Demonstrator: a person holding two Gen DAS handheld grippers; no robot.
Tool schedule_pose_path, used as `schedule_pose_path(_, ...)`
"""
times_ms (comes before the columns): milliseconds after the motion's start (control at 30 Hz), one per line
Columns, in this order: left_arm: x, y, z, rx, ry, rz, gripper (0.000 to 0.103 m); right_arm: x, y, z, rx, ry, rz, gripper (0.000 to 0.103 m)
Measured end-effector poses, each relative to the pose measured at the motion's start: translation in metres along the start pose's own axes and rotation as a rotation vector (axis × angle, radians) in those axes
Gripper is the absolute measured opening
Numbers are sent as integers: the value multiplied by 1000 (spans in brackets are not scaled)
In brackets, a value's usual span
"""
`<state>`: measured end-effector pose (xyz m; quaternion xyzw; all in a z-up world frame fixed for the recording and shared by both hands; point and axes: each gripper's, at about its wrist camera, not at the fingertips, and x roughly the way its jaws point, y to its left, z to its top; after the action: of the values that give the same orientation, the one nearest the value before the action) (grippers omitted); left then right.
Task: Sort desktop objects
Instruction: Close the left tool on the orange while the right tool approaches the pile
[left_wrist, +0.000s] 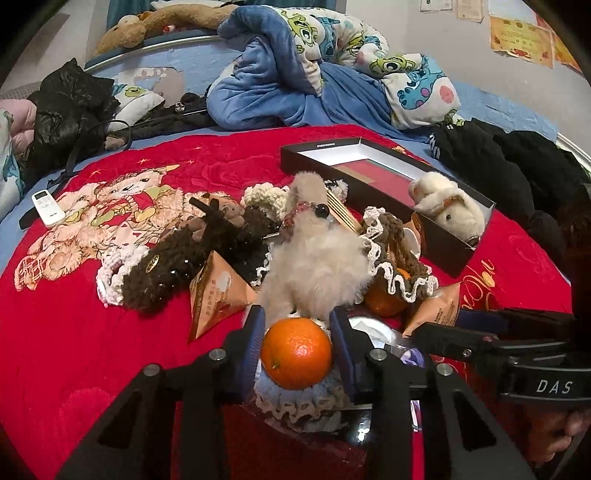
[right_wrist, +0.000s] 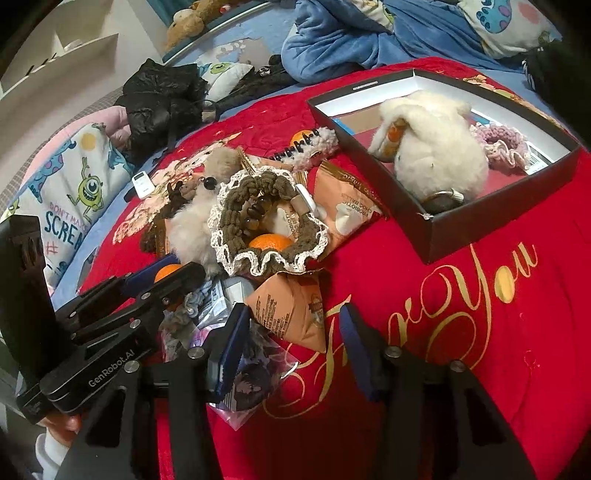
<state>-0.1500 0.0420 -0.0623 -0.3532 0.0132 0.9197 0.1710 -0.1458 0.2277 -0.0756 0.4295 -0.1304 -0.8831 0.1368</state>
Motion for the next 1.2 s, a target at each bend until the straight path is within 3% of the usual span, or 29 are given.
schedule_pose_path(233,-7,5,-5,-46,-14,23,38,-1,1,-3,0,11,27,29)
schedule_pose_path(1000,-49,17,-18,-99,-103,51,35,-10,2,2,17,-24,12,27)
schedule_pose_path(1200,-67,16,-11,-135,-150,-13,35,-12,8,3,9,-42,11,27)
